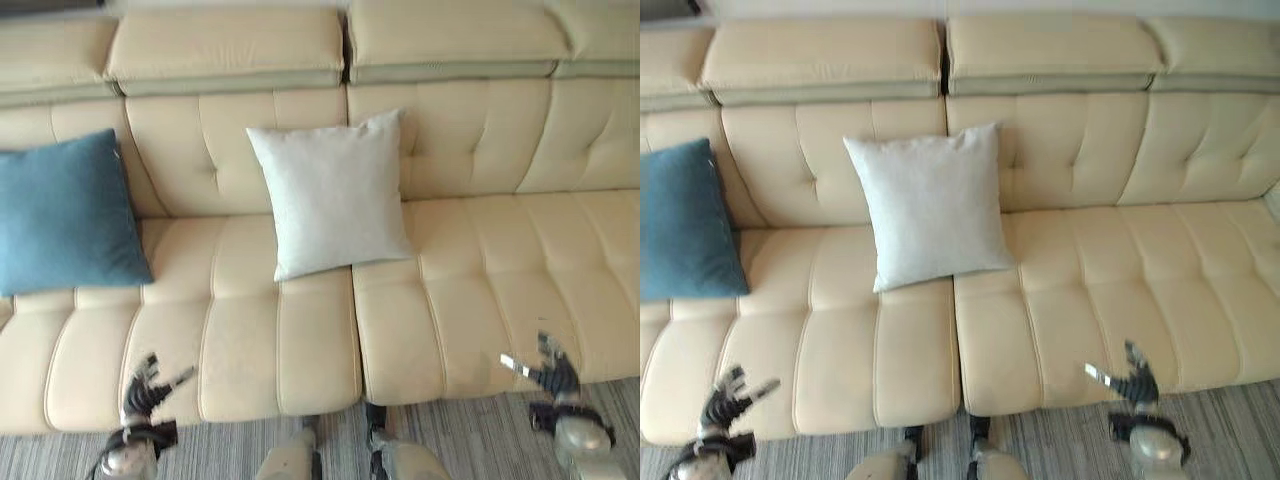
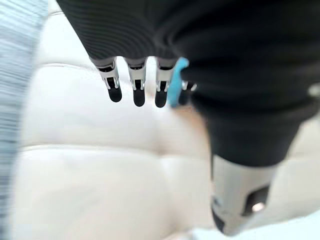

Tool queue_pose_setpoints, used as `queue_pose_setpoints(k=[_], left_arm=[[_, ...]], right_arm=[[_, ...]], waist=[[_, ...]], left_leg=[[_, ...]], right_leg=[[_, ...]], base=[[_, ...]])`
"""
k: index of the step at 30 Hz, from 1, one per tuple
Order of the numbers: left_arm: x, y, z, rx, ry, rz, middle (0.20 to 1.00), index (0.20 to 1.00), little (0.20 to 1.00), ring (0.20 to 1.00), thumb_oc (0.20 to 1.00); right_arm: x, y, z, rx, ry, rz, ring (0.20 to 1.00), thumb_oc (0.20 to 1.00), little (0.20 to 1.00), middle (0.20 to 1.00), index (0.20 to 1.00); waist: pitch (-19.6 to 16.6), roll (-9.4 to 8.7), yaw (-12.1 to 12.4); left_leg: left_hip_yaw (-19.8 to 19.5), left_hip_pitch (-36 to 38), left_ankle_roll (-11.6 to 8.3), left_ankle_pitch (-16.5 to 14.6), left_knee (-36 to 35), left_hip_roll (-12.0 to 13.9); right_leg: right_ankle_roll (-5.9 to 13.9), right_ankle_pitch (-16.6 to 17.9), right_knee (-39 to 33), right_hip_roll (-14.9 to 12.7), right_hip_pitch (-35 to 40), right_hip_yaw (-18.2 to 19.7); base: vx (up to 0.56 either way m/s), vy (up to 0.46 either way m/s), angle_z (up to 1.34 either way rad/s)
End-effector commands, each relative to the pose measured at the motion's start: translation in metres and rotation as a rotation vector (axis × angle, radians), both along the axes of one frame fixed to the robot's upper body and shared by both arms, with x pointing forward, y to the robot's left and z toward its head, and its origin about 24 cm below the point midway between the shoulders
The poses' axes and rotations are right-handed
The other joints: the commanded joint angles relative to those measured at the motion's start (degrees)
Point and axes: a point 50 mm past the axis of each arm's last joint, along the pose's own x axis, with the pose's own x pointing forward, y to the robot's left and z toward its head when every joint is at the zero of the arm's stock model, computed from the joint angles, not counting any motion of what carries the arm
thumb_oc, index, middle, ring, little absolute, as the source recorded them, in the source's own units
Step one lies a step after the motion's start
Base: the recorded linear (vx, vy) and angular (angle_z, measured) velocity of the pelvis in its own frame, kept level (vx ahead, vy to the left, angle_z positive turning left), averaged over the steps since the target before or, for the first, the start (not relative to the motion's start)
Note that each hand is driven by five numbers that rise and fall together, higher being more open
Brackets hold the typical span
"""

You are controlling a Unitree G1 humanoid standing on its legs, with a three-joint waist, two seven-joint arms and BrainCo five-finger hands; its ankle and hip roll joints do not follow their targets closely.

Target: Pick up all the scattered cushions and arrange them neatly on the sofa.

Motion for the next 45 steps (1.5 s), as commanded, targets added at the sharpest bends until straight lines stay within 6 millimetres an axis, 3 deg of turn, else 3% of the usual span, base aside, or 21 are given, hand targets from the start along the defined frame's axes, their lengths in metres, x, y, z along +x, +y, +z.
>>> queue_pose_setpoints(k=[1, 3, 7, 10, 12, 14, 17, 19, 20, 21, 22, 25, 28, 34, 39, 43, 45], left_arm=[[0.019, -0.004, 0.003, 0.048, 0.003, -0.127, 1.000, 1.000, 1.000, 1.000, 1.000], [0.010, -0.008, -0.003, 0.036, 0.030, -0.118, 1.000, 1.000, 1.000, 1.000, 1.000], [0.022, -0.008, 0.002, 0.055, -0.015, -0.107, 1.000, 1.000, 1.000, 1.000, 1.000], [0.032, -0.007, 0.009, 0.077, -0.047, -0.120, 1.000, 1.000, 1.000, 1.000, 1.000], [0.033, -0.008, 0.009, 0.080, -0.048, -0.115, 1.000, 1.000, 1.000, 1.000, 1.000], [0.034, -0.009, 0.007, 0.081, -0.047, -0.118, 1.000, 1.000, 1.000, 1.000, 1.000], [0.040, -0.013, 0.006, 0.078, -0.058, -0.113, 1.000, 1.000, 1.000, 1.000, 1.000], [0.048, -0.019, 0.009, 0.066, -0.085, -0.120, 1.000, 1.000, 1.000, 1.000, 1.000], [0.048, -0.019, 0.009, 0.066, -0.085, -0.120, 1.000, 1.000, 1.000, 1.000, 1.000], [0.058, -0.028, 0.012, 0.054, -0.111, -0.157, 1.000, 1.000, 1.000, 1.000, 1.000], [0.058, -0.028, 0.012, 0.054, -0.110, -0.157, 1.000, 1.000, 1.000, 1.000, 1.000], [0.057, -0.031, 0.010, 0.035, -0.108, -0.171, 1.000, 1.000, 1.000, 1.000, 1.000], [0.053, -0.036, 0.008, 0.020, -0.101, -0.177, 1.000, 1.000, 1.000, 1.000, 1.000], [0.051, -0.035, 0.007, 0.050, -0.065, -0.241, 1.000, 1.000, 1.000, 1.000, 1.000], [0.052, -0.035, 0.008, 0.047, -0.064, -0.251, 1.000, 1.000, 1.000, 1.000, 1.000], [0.053, -0.036, 0.009, 0.056, -0.067, -0.264, 1.000, 1.000, 1.000, 1.000, 1.000], [0.056, -0.036, 0.012, 0.060, -0.084, -0.269, 1.000, 1.000, 1.000, 1.000, 1.000]], right_arm=[[0.025, 0.003, 0.010, -0.047, -0.039, 0.098, 1.000, 1.000, 1.000, 1.000, 1.000], [0.020, 0.008, 0.004, -0.034, -0.011, 0.103, 1.000, 1.000, 1.000, 1.000, 1.000], [0.033, 0.022, 0.002, -0.007, -0.031, 0.124, 1.000, 1.000, 1.000, 1.000, 1.000], [0.038, 0.032, -0.001, 0.042, -0.054, 0.119, 1.000, 1.000, 1.000, 1.000, 1.000], [0.037, 0.035, -0.001, 0.051, -0.063, 0.117, 1.000, 1.000, 1.000, 1.000, 1.000], [0.038, 0.039, -0.002, 0.071, -0.067, 0.111, 1.000, 1.000, 1.000, 1.000, 1.000], [0.046, 0.039, 0.004, 0.081, -0.110, 0.103, 1.000, 1.000, 1.000, 1.000, 1.000], [0.052, 0.036, 0.011, 0.068, -0.136, 0.102, 1.000, 1.000, 1.000, 1.000, 1.000], [0.052, 0.036, 0.011, 0.068, -0.136, 0.102, 1.000, 1.000, 1.000, 1.000, 1.000], [0.056, 0.031, 0.018, 0.056, -0.156, 0.100, 1.000, 1.000, 1.000, 1.000, 1.000], [0.056, 0.031, 0.018, 0.056, -0.156, 0.100, 1.000, 1.000, 1.000, 1.000, 1.000], [0.054, 0.028, 0.018, 0.059, -0.157, 0.098, 1.000, 1.000, 1.000, 1.000, 1.000], [0.050, 0.029, 0.016, 0.069, -0.150, 0.090, 1.000, 1.000, 1.000, 1.000, 1.000], [0.045, 0.026, 0.009, 0.096, -0.128, 0.063, 1.000, 1.000, 1.000, 1.000, 1.000], [0.045, 0.030, 0.005, 0.119, -0.114, 0.047, 1.000, 1.000, 1.000, 1.000, 1.000], [0.047, 0.037, 0.003, 0.135, -0.112, 0.054, 1.000, 1.000, 1.000, 1.000, 1.000], [0.048, 0.040, 0.002, 0.140, -0.112, 0.058, 1.000, 1.000, 1.000, 1.000, 1.000]], waist=[[-2.56, -0.59, 0.06], [-2.39, -0.35, 0.06], [0.07, 0.66, 0.74], [1.18, 1.74, 1.02], [0.71, 1.75, 1.66], [-0.10, 0.33, 2.57], [-0.50, -0.17, 3.46], [0.60, 0.27, 3.66], [0.60, 0.27, 3.66], [1.26, -0.23, 2.65], [1.28, -0.21, 2.54], [1.08, -1.20, 1.35], [0.61, -0.84, 0.87], [-0.85, -0.47, -0.24], [-0.91, -0.62, -0.68], [-0.92, -0.75, -1.28], [-0.15, -0.73, -0.92]], left_leg=[[1.65, 3.00, -1.50, -5.53, 0.71, -1.04], [2.16, 3.80, -0.94, -5.98, 0.79, -1.42], [3.68, 3.06, -0.33, -4.91, 0.82, -0.62], [3.55, 1.67, 0.08, -3.14, 1.15, 0.63], [3.04, 0.91, 0.10, -2.33, 1.13, 0.66], [2.22, -0.21, -0.44, -1.51, 1.19, -0.37], [2.31, -4.90, -2.07, 1.91, 1.28, 0.10], [1.52, -7.74, -3.86, 3.73, 2.43, 0.51], [1.52, -7.74, -3.86, 3.73, 2.43, 0.51], [-1.68, -8.09, -3.23, -0.13, 6.15, -0.89], [-1.78, -8.17, -3.21, -0.32, 6.40, -0.93], [-4.03, -4.69, -2.68, -6.21, 10.29, -1.50], [-7.56, -2.95, -2.51, -7.19, 9.95, -1.96], [-5.85, 0.57, -1.56, -7.49, 6.57, -2.08], [-3.76, 1.65, -0.61, -8.29, 6.25, -2.32], [0.62, 2.00, 0.04, -8.87, 6.08, -1.67], [3.80, 2.26, 0.28, -9.38, 6.45, -0.69]], right_leg=[[5.81, -5.25, 3.62, -3.42, 1.85, 0.32], [6.26, -4.94, 4.28, -3.81, 1.55, 1.01], [7.62, -4.77, 12.77, -4.16, -3.35, 1.72], [6.19, -9.74, 22.38, -3.20, -3.42, 1.24], [5.48, -10.78, 28.08, -2.33, -2.32, 1.69], [4.23, -13.88, 20.13, -1.16, 3.27, 2.27], [2.37, -14.74, 10.96, 0.73, 4.90, 3.49], [1.55, -14.34, 10.58, 1.46, 3.68, 3.38], [1.55, -14.34, 10.58, 1.46, 3.68, 3.38], [1.78, -12.17, 10.10, 0.43, 1.28, 2.10], [1.80, -12.23, 10.08, 0.41, 1.37, 1.99], [2.29, -10.10, 9.48, -1.27, 0.38, 1.57], [2.23, -9.71, 9.21, -0.63, 0.13, 2.64], [2.83, -9.19, 8.90, -0.63, 0.96, 3.68], [4.04, -6.64, 7.94, -0.54, 0.01, 7.24], [5.20, -5.38, 9.03, 0.02, -2.52, 9.89], [5.67, -5.17, 10.80, -0.28, -4.45, 8.86]], base=[[-0.03, 0.130, -0.15], [-0.08, 0.110, -0.15], [-0.24, 0.063, -0.45], [-0.22, -0.016, -0.21], [-0.17, -0.090, 0.12], [-0.14, -0.177, 0.09], [-0.24, -0.195, 0.11], [-0.21, -0.083, 0.02], [-0.38, -0.062, -0.01], [-0.29, -0.042, 0.05], [-0.35, -0.042, 0.08], [-0.12, 0.010, 0.35], [-0.02, 0.046, 0.00], [0.02, 0.091, -0.16], [-0.03, 0.079, -0.44], [-0.05, 0.061, -0.73], [-0.07, -0.005, -1.51]])
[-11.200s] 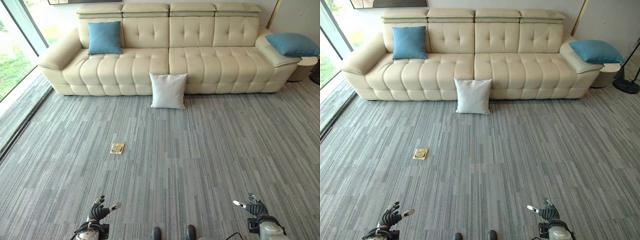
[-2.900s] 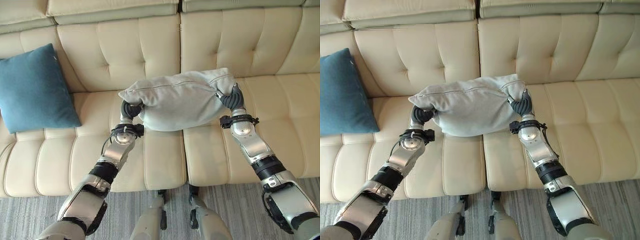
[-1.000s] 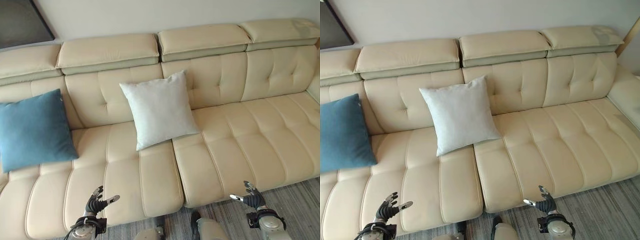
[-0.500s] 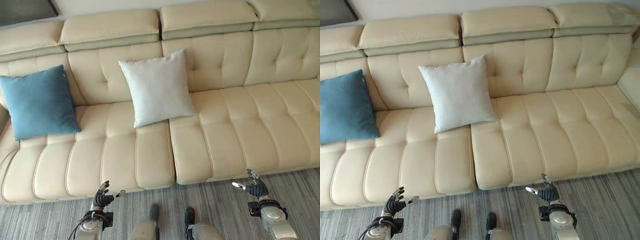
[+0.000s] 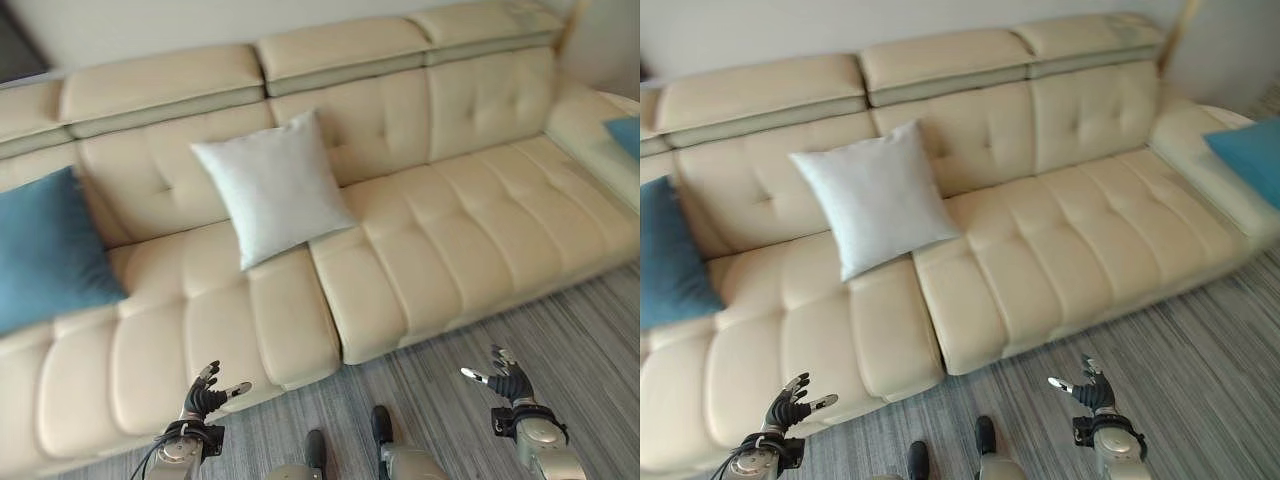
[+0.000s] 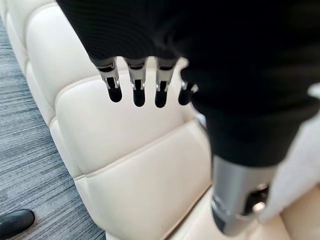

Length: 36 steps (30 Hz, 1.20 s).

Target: Pick up all the scattered cushions and arrange them neatly on the sofa.

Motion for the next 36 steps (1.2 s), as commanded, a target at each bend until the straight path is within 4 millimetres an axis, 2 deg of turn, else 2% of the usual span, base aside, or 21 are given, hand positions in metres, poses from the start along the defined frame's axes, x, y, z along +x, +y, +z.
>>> queue_pose_setpoints(k=[1, 5, 6, 8, 10, 12, 13, 14, 15, 17, 18, 21, 24, 26, 29, 30, 33, 36], left_arm=[[0.011, 0.007, 0.017, 0.049, -0.086, -0.036, 1.000, 1.000, 1.000, 1.000, 1.000], [0.016, 0.007, 0.021, 0.037, -0.106, -0.038, 1.000, 1.000, 1.000, 1.000, 1.000], [0.015, 0.007, 0.021, 0.036, -0.104, -0.032, 1.000, 1.000, 1.000, 1.000, 1.000], [0.014, 0.005, 0.018, 0.027, -0.094, -0.033, 1.000, 1.000, 1.000, 1.000, 1.000], [0.016, 0.000, 0.016, 0.012, -0.086, -0.047, 1.000, 1.000, 1.000, 1.000, 1.000], [0.021, -0.008, 0.015, 0.002, -0.089, -0.081, 1.000, 1.000, 1.000, 1.000, 1.000], [0.021, -0.008, 0.015, 0.001, -0.089, -0.081, 1.000, 1.000, 1.000, 1.000, 1.000], [0.025, -0.016, 0.014, -0.023, -0.093, -0.089, 1.000, 1.000, 1.000, 1.000, 1.000], [0.029, -0.024, 0.013, -0.040, -0.099, -0.101, 1.000, 1.000, 1.000, 1.000, 1.000], [0.029, -0.024, 0.013, -0.040, -0.099, -0.101, 1.000, 1.000, 1.000, 1.000, 1.000], [0.027, -0.027, 0.012, -0.045, -0.088, -0.114, 1.000, 1.000, 1.000, 1.000, 1.000], [0.023, -0.028, 0.009, -0.045, -0.068, -0.127, 1.000, 1.000, 1.000, 1.000, 1.000], [0.020, -0.025, 0.008, -0.041, -0.056, -0.128, 1.000, 1.000, 1.000, 1.000, 1.000], [0.019, -0.023, 0.008, -0.037, -0.054, -0.125, 1.000, 1.000, 1.000, 1.000, 1.000], [0.019, -0.021, 0.010, -0.034, -0.061, -0.120, 1.000, 1.000, 1.000, 1.000, 1.000], [0.017, -0.020, 0.010, -0.033, -0.058, -0.115, 1.000, 1.000, 1.000, 1.000, 1.000], [0.016, -0.014, 0.012, -0.022, -0.059, -0.106, 1.000, 1.000, 1.000, 1.000, 1.000], [0.018, -0.006, 0.019, 0.001, -0.076, -0.112, 1.000, 1.000, 1.000, 1.000, 1.000]], right_arm=[[0.013, -0.002, 0.013, -0.020, -0.066, 0.016, 1.000, 1.000, 1.000, 1.000, 1.000], [0.019, 0.004, 0.015, -0.026, -0.079, 0.039, 1.000, 1.000, 1.000, 1.000, 1.000], [0.021, 0.007, 0.016, -0.024, -0.086, 0.048, 1.000, 1.000, 1.000, 1.000, 1.000], [0.020, 0.009, 0.016, -0.024, -0.084, 0.058, 1.000, 1.000, 1.000, 1.000, 1.000], [0.017, 0.008, 0.014, -0.016, -0.075, 0.044, 1.000, 1.000, 1.000, 1.000, 1.000], [0.013, 0.006, 0.014, -0.009, -0.083, 0.031, 1.000, 1.000, 1.000, 1.000, 1.000], [0.013, 0.006, 0.014, -0.009, -0.083, 0.030, 1.000, 1.000, 1.000, 1.000, 1.000], [0.016, 0.003, 0.018, -0.025, -0.094, 0.035, 1.000, 1.000, 1.000, 1.000, 1.000], [0.019, 0.001, 0.021, -0.032, -0.105, 0.037, 1.000, 1.000, 1.000, 1.000, 1.000], [0.019, 0.001, 0.022, -0.032, -0.105, 0.037, 1.000, 1.000, 1.000, 1.000, 1.000], [0.021, 0.002, 0.024, -0.025, -0.119, 0.038, 1.000, 1.000, 1.000, 1.000, 1.000], [0.020, -0.001, 0.023, -0.031, -0.113, 0.031, 1.000, 1.000, 1.000, 1.000, 1.000], [0.016, 0.000, 0.018, -0.030, -0.094, 0.029, 1.000, 1.000, 1.000, 1.000, 1.000], [0.013, 0.000, 0.016, -0.026, -0.084, 0.027, 1.000, 1.000, 1.000, 1.000, 1.000], [0.012, 0.000, 0.013, -0.023, -0.070, 0.020, 1.000, 1.000, 1.000, 1.000, 1.000], [0.011, 0.002, 0.012, -0.014, -0.067, 0.026, 1.000, 1.000, 1.000, 1.000, 1.000], [0.012, 0.007, 0.011, 0.018, -0.070, 0.021, 1.000, 1.000, 1.000, 1.000, 1.000], [0.018, 0.017, 0.014, 0.070, -0.106, 0.038, 1.000, 1.000, 1.000, 1.000, 1.000]], waist=[[-0.27, 1.04, 0.99], [-0.23, 1.46, 2.63], [-0.54, 1.72, 3.13], [-0.95, 1.41, 3.25], [-1.26, 0.91, 2.27], [-0.81, 0.36, 1.25], [-0.78, 0.44, 1.24], [0.07, 0.23, 1.04], [1.08, -0.38, 1.59], [1.07, -0.33, 1.50], [1.22, -0.85, 2.36], [1.54, -0.62, 3.59], [1.37, 0.37, 4.87], [1.39, 0.57, 5.63], [1.57, 0.59, 6.61], [1.16, 0.76, 6.94], [0.20, -0.02, 6.82], [0.06, -0.64, 7.36]], left_leg=[[-3.98, -2.40, -2.24, -6.30, 3.64, 2.09], [1.62, -0.91, -2.72, -6.22, 3.14, 4.99], [2.53, 0.55, -3.27, -7.29, 2.50, 5.82], [4.61, 1.53, -3.52, -7.57, 2.40, 6.47], [5.29, 2.07, -4.38, -8.27, 4.02, 7.30], [4.98, 0.95, -5.09, -9.55, 9.94, 9.03], [4.90, 0.76, -5.16, -9.79, 10.40, 9.22], [2.55, -1.61, -5.32, -9.14, 17.25, 10.67], [-2.88, -6.31, -4.63, -7.21, 20.74, 8.10], [-3.00, -6.42, -4.62, -7.29, 20.89, 8.12], [-7.77, -9.18, -3.89, -8.59, 18.75, 4.08], [-10.35, -13.83, -4.12, -5.67, 16.01, 1.00], [-12.59, -15.95, -4.77, -0.96, 10.75, -0.58], [-12.97, -17.42, -4.93, 0.44, 8.82, -0.99], [-13.24, -19.12, -5.34, 1.40, 9.23, -0.88], [-13.32, -17.74, -4.75, 1.40, 7.79, -0.35], [-11.55, -16.40, -3.11, 0.22, 8.87, 0.09], [-9.58, -14.99, -1.90, -2.43, 9.92, 0.86]], right_leg=[[3.24, -4.88, 8.25, -0.96, 0.80, -8.23], [2.05, -6.39, 10.03, -6.24, 1.03, -23.30], [2.68, -7.60, 11.00, -7.09, 1.77, -25.79], [3.13, -7.30, 10.50, -8.31, 2.56, -27.80], [3.00, -7.67, 9.38, -7.41, 3.04, -25.40], [2.16, -7.90, 7.72, -6.15, 4.28, -23.58], [2.10, -7.90, 7.64, -6.03, 4.36, -23.65], [0.60, -8.73, 6.67, -4.64, 5.73, -22.49], [-1.01, -8.26, 5.59, -3.93, 6.21, -21.30], [-1.01, -8.29, 5.60, -3.92, 6.22, -21.41], [-0.85, -8.70, 4.97, -3.32, 7.37, -19.73], [-0.94, -9.77, 4.24, -1.52, 9.38, -18.14], [-1.11, -11.23, 3.72, 1.00, 11.33, -15.93], [-1.17, -12.42, 3.78, 1.85, 12.85, -14.35], [-1.04, -13.41, 3.78, 2.16, 14.58, -12.12], [-0.77, -14.05, 3.74, 2.30, 15.29, -11.14], [1.27, -14.01, 5.02, -0.59, 15.03, -9.94], [2.82, -12.65, 11.27, -2.99, 11.94, -9.37]], base=[[-0.07, -0.060, -1.57], [0.00, -0.124, -1.38], [0.10, -0.145, -1.35], [0.11, -0.195, -1.34], [0.15, -0.269, -0.85], [0.13, -0.275, -0.19], [0.14, -0.288, -0.17], [0.07, -0.281, -0.21], [0.08, -0.277, -0.31], [0.07, -0.095, -0.33], [0.22, -0.098, -0.49], [0.26, -0.064, -0.19], [0.26, 0.015, -0.45], [0.30, 0.076, -0.76], [0.25, 0.106, -0.57], [0.31, 0.185, -0.79], [0.33, 0.255, -0.71], [0.21, 0.158, -0.82]])
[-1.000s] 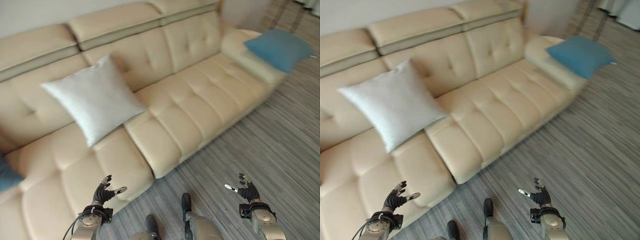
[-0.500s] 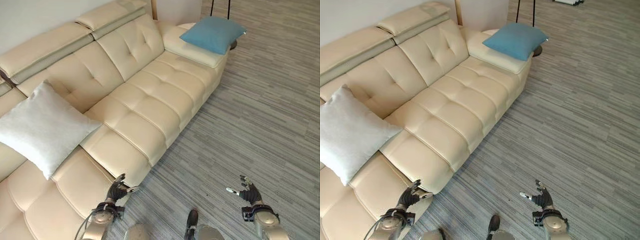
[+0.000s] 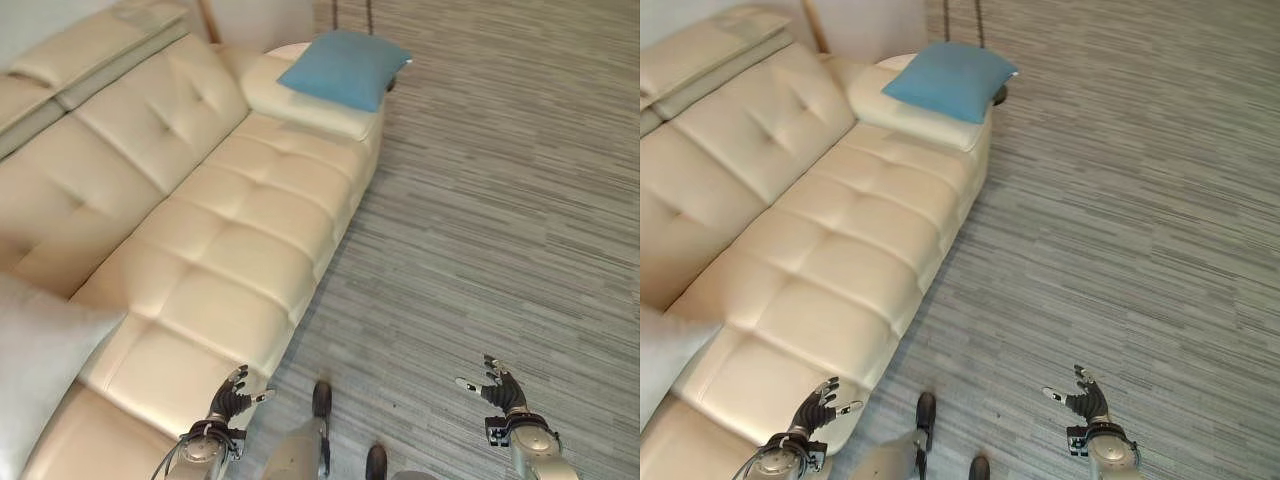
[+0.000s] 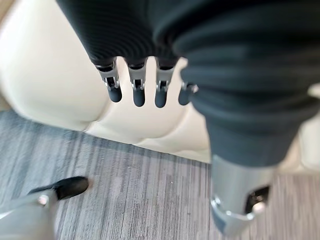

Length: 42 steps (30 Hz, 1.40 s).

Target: Pick up all the scattered cushions and arrange them neatly on the sofa.

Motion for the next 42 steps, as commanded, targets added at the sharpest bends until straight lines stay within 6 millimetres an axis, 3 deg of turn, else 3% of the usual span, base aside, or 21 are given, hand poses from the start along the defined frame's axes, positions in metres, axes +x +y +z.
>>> queue_pose_setpoints(k=[1, 3, 6, 8, 13, 16, 17, 18, 19, 22, 26, 29, 30, 34, 36, 38, 39, 40, 42], left_arm=[[0.016, 0.018, 0.025, 0.061, -0.111, -0.019, 1.000, 1.000, 1.000, 1.000, 1.000], [0.018, 0.023, 0.028, 0.090, -0.120, -0.019, 1.000, 1.000, 1.000, 1.000, 1.000], [0.018, 0.023, 0.028, 0.091, -0.124, -0.011, 1.000, 1.000, 1.000, 1.000, 1.000], [0.020, 0.022, 0.028, 0.089, -0.128, 0.001, 1.000, 1.000, 1.000, 1.000, 1.000], [0.024, 0.019, 0.029, 0.089, -0.145, 0.000, 1.000, 1.000, 1.000, 1.000, 1.000], [0.019, 0.012, 0.024, 0.065, -0.131, -0.011, 1.000, 1.000, 1.000, 1.000, 1.000], [0.017, 0.010, 0.021, 0.048, -0.121, -0.011, 1.000, 1.000, 1.000, 1.000, 1.000], [0.017, 0.010, 0.022, 0.049, -0.122, -0.011, 1.000, 1.000, 1.000, 1.000, 1.000], [0.019, 0.008, 0.022, 0.046, -0.123, -0.016, 1.000, 1.000, 1.000, 1.000, 1.000], [0.022, 0.006, 0.021, 0.027, -0.125, -0.015, 1.000, 1.000, 1.000, 1.000, 1.000], [0.023, 0.000, 0.020, 0.012, -0.123, -0.030, 1.000, 1.000, 1.000, 1.000, 1.000], [0.024, -0.002, 0.019, 0.023, -0.114, -0.049, 1.000, 1.000, 1.000, 1.000, 1.000], [0.023, -0.003, 0.018, 0.026, -0.111, -0.051, 1.000, 1.000, 1.000, 1.000, 1.000], [0.018, -0.001, 0.017, 0.026, -0.097, -0.047, 1.000, 1.000, 1.000, 1.000, 1.000], [0.007, 0.003, 0.011, 0.026, -0.061, -0.035, 1.000, 1.000, 1.000, 1.000, 1.000], [0.005, 0.006, 0.010, 0.033, -0.048, -0.027, 1.000, 1.000, 1.000, 1.000, 1.000], [0.005, 0.009, 0.010, 0.039, -0.045, -0.026, 1.000, 1.000, 1.000, 1.000, 1.000], [0.003, 0.015, 0.012, 0.052, -0.045, -0.007, 1.000, 1.000, 1.000, 1.000, 1.000], [0.002, 0.020, 0.013, 0.061, -0.044, 0.009, 1.000, 1.000, 1.000, 1.000, 1.000]], right_arm=[[0.022, 0.005, 0.021, 0.054, -0.143, 0.008, 1.000, 1.000, 1.000, 1.000, 1.000], [0.028, 0.013, 0.024, 0.087, -0.166, 0.022, 1.000, 1.000, 1.000, 1.000, 1.000], [0.031, 0.015, 0.025, 0.112, -0.179, 0.015, 1.000, 1.000, 1.000, 1.000, 1.000], [0.035, 0.016, 0.027, 0.115, -0.190, 0.014, 1.000, 1.000, 1.000, 1.000, 1.000], [0.037, 0.017, 0.030, 0.096, -0.200, 0.029, 1.000, 1.000, 1.000, 1.000, 1.000], [0.028, 0.012, 0.027, 0.096, -0.184, 0.017, 1.000, 1.000, 1.000, 1.000, 1.000], [0.027, 0.010, 0.027, 0.090, -0.185, 0.013, 1.000, 1.000, 1.000, 1.000, 1.000], [0.027, 0.010, 0.027, 0.091, -0.185, 0.013, 1.000, 1.000, 1.000, 1.000, 1.000], [0.027, 0.007, 0.029, 0.092, -0.199, 0.007, 1.000, 1.000, 1.000, 1.000, 1.000], [0.026, 0.000, 0.029, 0.075, -0.185, -0.008, 1.000, 1.000, 1.000, 1.000, 1.000], [0.022, -0.008, 0.029, 0.058, -0.173, -0.028, 1.000, 1.000, 1.000, 1.000, 1.000], [0.020, -0.011, 0.027, 0.048, -0.168, -0.043, 1.000, 1.000, 1.000, 1.000, 1.000], [0.020, -0.010, 0.025, 0.040, -0.158, -0.042, 1.000, 1.000, 1.000, 1.000, 1.000], [0.022, -0.006, 0.025, 0.037, -0.152, -0.021, 1.000, 1.000, 1.000, 1.000, 1.000], [0.016, -0.002, 0.019, 0.035, -0.120, 0.005, 1.000, 1.000, 1.000, 1.000, 1.000], [0.014, 0.001, 0.017, 0.037, -0.108, 0.020, 1.000, 1.000, 1.000, 1.000, 1.000], [0.014, 0.003, 0.016, 0.042, -0.102, 0.028, 1.000, 1.000, 1.000, 1.000, 1.000], [0.018, 0.008, 0.018, 0.048, -0.112, 0.057, 1.000, 1.000, 1.000, 1.000, 1.000], [0.021, 0.013, 0.018, 0.054, -0.115, 0.076, 1.000, 1.000, 1.000, 1.000, 1.000]], waist=[[-1.00, -2.00, 2.55], [0.17, -1.66, 1.90], [1.19, -1.12, 0.87], [2.14, -0.97, 0.37], [3.08, -0.91, -1.08], [1.62, -0.68, -1.41], [1.29, -0.35, -1.57], [1.18, -0.53, -1.71], [1.45, -0.55, -1.74], [2.37, -0.73, -1.12], [2.62, -0.77, -0.43], [2.15, -0.07, 0.53], [1.83, 0.46, 1.82], [1.06, 0.67, 4.72], [-0.14, -0.46, 5.67], [-0.54, -1.51, 6.07], [-0.47, -1.70, 6.04], [0.45, -1.57, 5.45], [0.78, -0.33, 5.28]], left_leg=[[-0.89, -2.52, -4.95, -8.45, 6.51, 1.43], [0.38, 0.22, -3.72, -10.60, 6.70, 1.76], [0.85, 2.58, -3.40, -12.06, 6.04, 1.74], [0.95, 4.72, -3.32, -13.40, 5.71, 1.55], [-0.78, 10.85, -4.40, -16.52, 4.49, 0.73], [-2.50, 14.39, -6.38, -19.05, 5.90, 1.75], [-3.01, 13.12, -7.96, -16.89, 10.80, 3.63], [-3.11, 12.89, -7.92, -16.64, 10.73, 3.43], [-3.32, 9.84, -9.13, -13.39, 17.22, 4.78], [-2.58, 3.31, -8.18, -10.51, 27.22, 7.26], [-2.25, -0.59, -6.98, -13.64, 19.37, 4.31], [-2.06, -3.68, -7.60, -8.36, 9.47, 1.77], [-3.17, -6.18, -8.25, -4.04, 4.82, -0.12], [-3.76, -8.50, -8.43, -1.09, 1.94, -0.25], [-5.74, -7.27, -6.59, -1.60, 4.97, -0.77], [-5.92, -5.53, -5.34, -3.52, 6.29, -1.48], [-5.80, -4.39, -4.60, -4.23, 6.36, -1.74], [-5.66, -1.96, -2.92, -5.85, 6.35, -1.83], [-5.86, 0.20, -2.20, -7.24, 6.18, -0.83]], right_leg=[[5.23, 2.23, 5.18, -3.72, -1.61, 0.38], [5.41, 6.50, 10.61, -4.70, -7.87, -1.05], [4.76, 6.42, 8.34, -4.78, -12.05, -4.58], [4.89, 8.31, 5.64, -5.25, -15.30, -7.63], [5.81, 11.29, -0.92, -5.09, -19.63, -11.08], [4.20, 10.92, -0.97, -4.66, -16.05, -10.47], [2.95, 9.97, -0.83, -3.87, -14.13, -10.95], [2.96, 10.12, -0.93, -4.08, -14.29, -11.01], [1.99, 9.55, -0.92, -3.83, -13.36, -11.28], [-0.56, 5.94, -1.00, -2.45, -9.88, -11.38], [-0.18, 3.77, -1.78, -2.05, -6.99, -10.34], [0.05, 2.95, -4.03, 0.12, -3.86, -9.83], [0.10, 2.45, -5.03, 1.97, -1.74, -8.76], [0.25, -0.57, -4.49, 3.68, 3.00, -4.84], [1.23, -2.06, -1.41, 1.87, 5.12, -3.73], [2.97, -0.48, 4.35, 0.53, 3.76, -3.12], [3.92, 1.92, 8.47, -0.22, 2.25, -2.94], [5.60, 9.08, 18.07, -1.57, -3.20, -2.41], [5.47, 9.67, 23.31, -2.83, -7.85, -4.24]], base=[[0.17, 0.133, -0.39], [0.21, 0.160, -0.42], [0.18, 0.080, -0.43], [0.23, -0.008, -0.23], [0.37, -0.104, -0.04], [0.44, -0.246, 0.55], [0.29, -0.239, 0.99], [0.27, -0.289, 0.92], [0.12, -0.174, 0.45], [0.25, -0.242, 0.25], [0.27, -0.092, -0.17], [0.32, -0.021, 0.04], [0.45, 0.009, 0.10], [0.41, 0.083, -0.56], [0.54, 0.216, -1.24], [0.41, 0.199, -0.63], [0.35, 0.212, -0.56], [0.29, 0.175, -0.50], [0.29, 0.139, -0.16]])
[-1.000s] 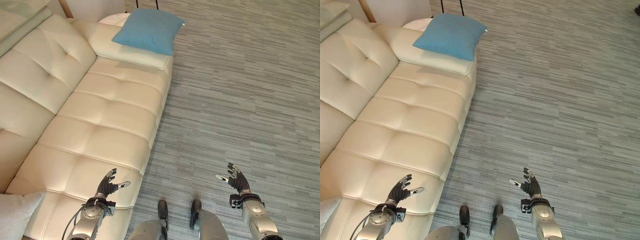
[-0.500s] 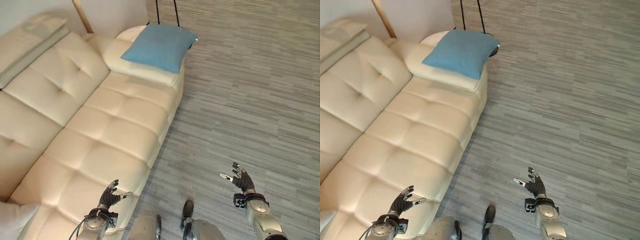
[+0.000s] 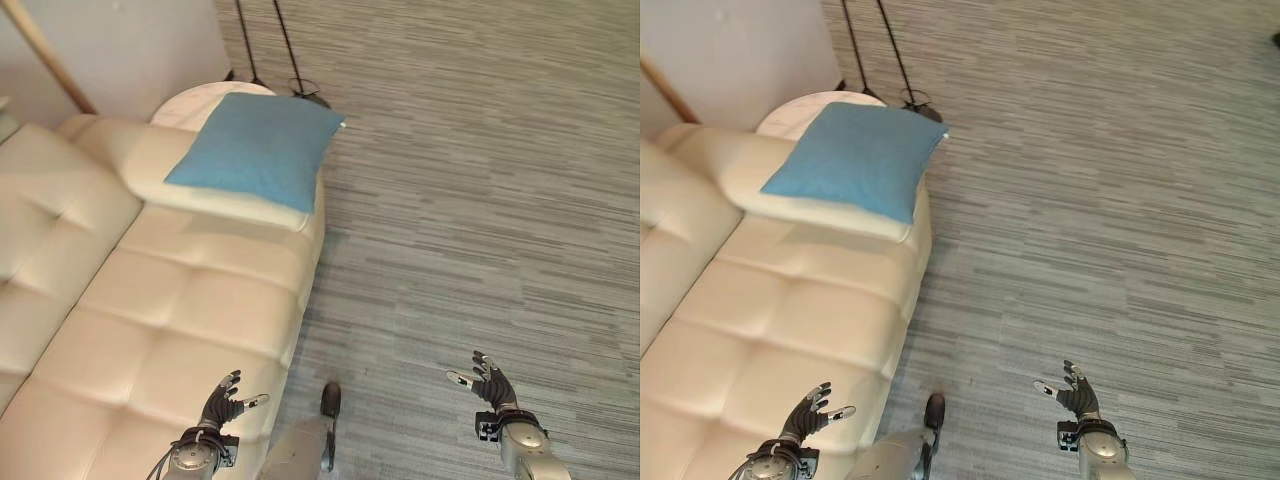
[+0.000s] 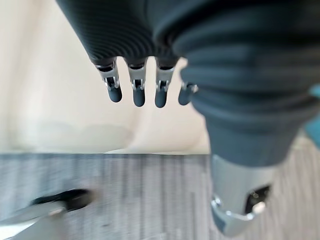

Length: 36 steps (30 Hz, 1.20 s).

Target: Pick up all the scattered cushions and arrange them neatly on the sofa.

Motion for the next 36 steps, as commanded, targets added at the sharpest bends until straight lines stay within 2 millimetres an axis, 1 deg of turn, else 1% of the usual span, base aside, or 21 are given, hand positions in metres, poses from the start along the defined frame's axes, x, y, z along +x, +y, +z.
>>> queue_pose_setpoints(k=[1, 2, 3, 4, 5, 7, 9, 10, 12, 14, 16, 19, 22, 25, 27, 28, 29, 30, 31, 34, 36], left_arm=[[0.003, 0.011, 0.011, 0.044, -0.052, 0.000, 1.000, 1.000, 1.000, 1.000, 1.000], [-0.001, 0.013, 0.007, 0.028, -0.039, 0.042, 1.000, 1.000, 1.000, 1.000, 1.000], [-0.001, 0.013, 0.007, 0.028, -0.039, 0.042, 1.000, 1.000, 1.000, 1.000, 1.000], [-0.006, 0.015, 0.003, 0.022, -0.022, 0.071, 1.000, 1.000, 1.000, 1.000, 1.000], [-0.006, 0.015, 0.003, 0.021, -0.021, 0.072, 1.000, 1.000, 1.000, 1.000, 1.000], [-0.007, 0.016, 0.000, 0.030, -0.014, 0.079, 1.000, 1.000, 1.000, 1.000, 1.000], [-0.013, 0.013, -0.005, 0.010, 0.001, 0.110, 1.000, 1.000, 1.000, 1.000, 1.000], [-0.010, 0.013, -0.005, -0.012, -0.013, 0.142, 1.000, 1.000, 1.000, 1.000, 1.000], [-0.009, 0.014, -0.004, -0.027, -0.017, 0.162, 1.000, 1.000, 1.000, 1.000, 1.000], [-0.005, 0.014, -0.004, -0.028, -0.023, 0.164, 1.000, 1.000, 1.000, 1.000, 1.000], [-0.004, 0.013, -0.004, -0.029, -0.021, 0.165, 1.000, 1.000, 1.000, 1.000, 1.000], [-0.004, 0.011, -0.005, -0.022, -0.013, 0.149, 1.000, 1.000, 1.000, 1.000, 1.000], [-0.010, 0.015, -0.007, -0.021, -0.002, 0.186, 1.000, 1.000, 1.000, 1.000, 1.000], [-0.023, 0.021, -0.012, -0.018, 0.028, 0.229, 1.000, 1.000, 1.000, 1.000, 1.000], [-0.031, 0.025, -0.015, -0.021, 0.050, 0.270, 1.000, 1.000, 1.000, 1.000, 1.000], [-0.037, 0.030, -0.017, -0.016, 0.067, 0.294, 1.000, 1.000, 1.000, 1.000, 1.000], [-0.037, 0.030, -0.017, -0.016, 0.067, 0.294, 1.000, 1.000, 1.000, 1.000, 1.000], [-0.039, 0.033, -0.018, -0.011, 0.073, 0.311, 1.000, 1.000, 1.000, 1.000, 1.000], [-0.041, 0.034, -0.018, -0.017, 0.068, 0.336, 1.000, 1.000, 1.000, 1.000, 1.000], [-0.044, 0.033, -0.020, -0.027, 0.072, 0.358, 1.000, 1.000, 1.000, 1.000, 1.000], [-0.037, 0.034, -0.018, 0.000, 0.064, 0.326, 1.000, 1.000, 1.000, 1.000, 1.000]], right_arm=[[0.023, 0.003, 0.017, -0.025, -0.096, 0.061, 1.000, 1.000, 1.000, 1.000, 1.000], [0.025, 0.003, 0.017, -0.024, -0.093, 0.065, 1.000, 1.000, 1.000, 1.000, 1.000], [0.025, 0.003, 0.017, -0.024, -0.093, 0.065, 1.000, 1.000, 1.000, 1.000, 1.000], [0.027, 0.003, 0.018, -0.033, -0.091, 0.071, 1.000, 1.000, 1.000, 1.000, 1.000], [0.027, 0.002, 0.018, -0.034, -0.091, 0.071, 1.000, 1.000, 1.000, 1.000, 1.000], [0.024, -0.001, 0.016, -0.050, -0.074, 0.064, 1.000, 1.000, 1.000, 1.000, 1.000], [0.021, -0.002, 0.015, -0.035, -0.077, 0.049, 1.000, 1.000, 1.000, 1.000, 1.000], [0.024, -0.006, 0.019, -0.036, -0.100, 0.034, 1.000, 1.000, 1.000, 1.000, 1.000], [0.027, -0.013, 0.024, -0.037, -0.125, 0.001, 1.000, 1.000, 1.000, 1.000, 1.000], [0.024, -0.018, 0.025, -0.041, -0.124, -0.034, 1.000, 1.000, 1.000, 1.000, 1.000], [0.024, -0.020, 0.025, -0.043, -0.126, -0.045, 1.000, 1.000, 1.000, 1.000, 1.000], [0.020, -0.024, 0.023, -0.053, -0.114, -0.065, 1.000, 1.000, 1.000, 1.000, 1.000], [0.019, -0.023, 0.018, -0.063, -0.084, -0.069, 1.000, 1.000, 1.000, 1.000, 1.000], [0.017, -0.018, 0.014, -0.065, -0.070, -0.039, 1.000, 1.000, 1.000, 1.000, 1.000], [0.018, -0.014, 0.014, -0.067, -0.062, -0.013, 1.000, 1.000, 1.000, 1.000, 1.000], [0.020, -0.012, 0.016, -0.074, -0.068, 0.013, 1.000, 1.000, 1.000, 1.000, 1.000], [0.020, -0.012, 0.016, -0.074, -0.068, 0.013, 1.000, 1.000, 1.000, 1.000, 1.000], [0.020, -0.011, 0.017, -0.069, -0.075, 0.020, 1.000, 1.000, 1.000, 1.000, 1.000], [0.021, -0.009, 0.017, -0.057, -0.079, 0.022, 1.000, 1.000, 1.000, 1.000, 1.000], [0.020, -0.010, 0.016, -0.054, -0.073, 0.015, 1.000, 1.000, 1.000, 1.000, 1.000], [0.012, -0.016, 0.011, -0.056, -0.043, -0.009, 1.000, 1.000, 1.000, 1.000, 1.000]], waist=[[0.71, 1.82, 2.21], [1.71, 1.86, 0.87], [1.79, 1.88, 0.84], [2.01, 1.14, 0.37], [2.28, 1.38, 0.27], [1.83, 0.54, -1.06], [0.43, 0.50, -1.15], [0.30, 0.51, -1.13], [1.02, 0.55, -0.82], [1.32, 0.32, -0.84], [1.51, 0.31, -0.54], [0.95, 0.24, 0.14], [-0.56, 1.63, 1.86], [-1.97, 1.08, 2.99], [-2.38, 0.97, 3.80], [-2.09, 1.48, 3.54], [-2.30, 1.53, 3.53], [-2.03, 1.91, 2.82], [-1.90, 2.65, 2.11], [-1.25, 2.98, 0.29], [-0.74, 1.69, -1.54]], left_leg=[[-1.44, -0.95, -2.23, -5.93, 3.87, 4.10], [-3.16, 3.11, -2.37, -8.38, 3.56, 3.38], [-3.18, 3.19, -2.37, -8.39, 3.56, 3.38], [-3.87, 5.83, -3.03, -10.55, 3.06, 2.79], [-4.03, 6.26, -3.08, -10.76, 3.05, 2.99], [-6.41, 10.03, -4.15, -13.71, 2.70, 2.43], [-5.68, 11.26, -5.64, -13.96, 4.15, 3.49], [-4.35, 9.10, -7.69, -11.49, 9.74, 4.74], [-1.25, 3.36, -8.55, -8.09, 22.15, 6.95], [2.26, -0.28, -7.76, -8.08, 25.36, 8.47], [2.20, -2.04, -7.28, -9.50, 25.36, 7.41], [2.61, -4.90, -6.48, -10.75, 17.90, 3.72], [5.78, -5.22, -7.06, -5.75, 7.15, 3.70], [5.56, -2.24, -5.99, -6.23, 6.20, 3.33], [4.52, 0.94, -4.53, -7.39, 4.42, 2.81], [3.31, 3.68, -3.11, -8.40, 3.54, 2.33], [3.29, 3.45, -3.13, -8.23, 3.44, 2.41], [1.91, 4.69, -2.61, -8.48, 3.04, 2.40], [-0.69, 6.53, -2.45, -8.97, 2.65, 2.48], [-5.47, 9.11, -3.05, -9.95, 2.26, 1.88], [-13.42, 11.02, -4.60, -11.01, 2.38, 0.25]], right_leg=[[-0.19, 13.13, -14.47, -0.95, -1.52, -2.26], [-1.47, 10.34, -21.65, 0.57, -5.34, -3.71], [-1.47, 10.34, -21.68, 0.57, -5.24, -3.74], [-1.41, 11.72, -30.59, -0.01, -8.16, -4.99], [-1.44, 11.78, -30.99, 0.20, -7.52, -5.18], [-0.13, 14.47, -39.98, 0.69, -8.04, -1.78], [-1.21, 16.28, -42.63, 0.57, -4.71, -3.62], [-1.78, 15.86, -43.69, 0.15, -2.07, -5.35], [-3.90, 13.03, -43.38, 0.50, 1.47, -6.54], [-5.26, 10.45, -42.74, 0.62, 3.97, -6.86], [-5.32, 9.86, -42.68, 0.83, 4.73, -6.74], [-4.77, 8.71, -43.57, 1.49, 7.15, -6.75], [-4.29, 6.74, -43.55, 4.27, 10.05, -6.26], [-3.46, 5.79, -41.66, 3.52, 11.37, -6.61], [-1.53, 6.80, -34.19, 2.00, 9.64, -6.89], [0.87, 10.34, -25.04, 0.08, 6.19, -6.88], [0.83, 10.53, -25.19, 0.18, 5.97, -6.91], [1.09, 12.30, -20.63, 0.17, 3.03, -5.54], [-0.20, 11.19, -20.26, 0.59, -0.37, -3.61], [-1.46, 10.23, -27.73, 1.70, -3.97, 0.49], [-1.16, 11.31, -36.25, 4.72, -3.51, 11.69]], base=[[0.54, 0.062, -0.11], [0.45, 0.019, -0.06], [0.58, -0.084, 0.11], [0.25, -0.079, 0.20], [0.42, -0.131, 0.01], [0.48, -0.200, 0.33], [0.55, -0.305, 0.95], [0.53, -0.348, 1.09], [0.40, -0.263, 0.70], [0.35, -0.183, -0.04], [0.21, -0.071, 0.07], [0.26, -0.021, 0.06], [0.35, 0.038, -0.01], [0.36, 0.110, -0.55], [0.23, 0.114, -0.43], [0.19, 0.113, -0.28], [0.22, 0.087, 0.06], [0.25, -0.011, 0.33], [0.34, -0.050, 1.12], [0.33, -0.154, 1.45], [0.24, -0.227, 1.36]])
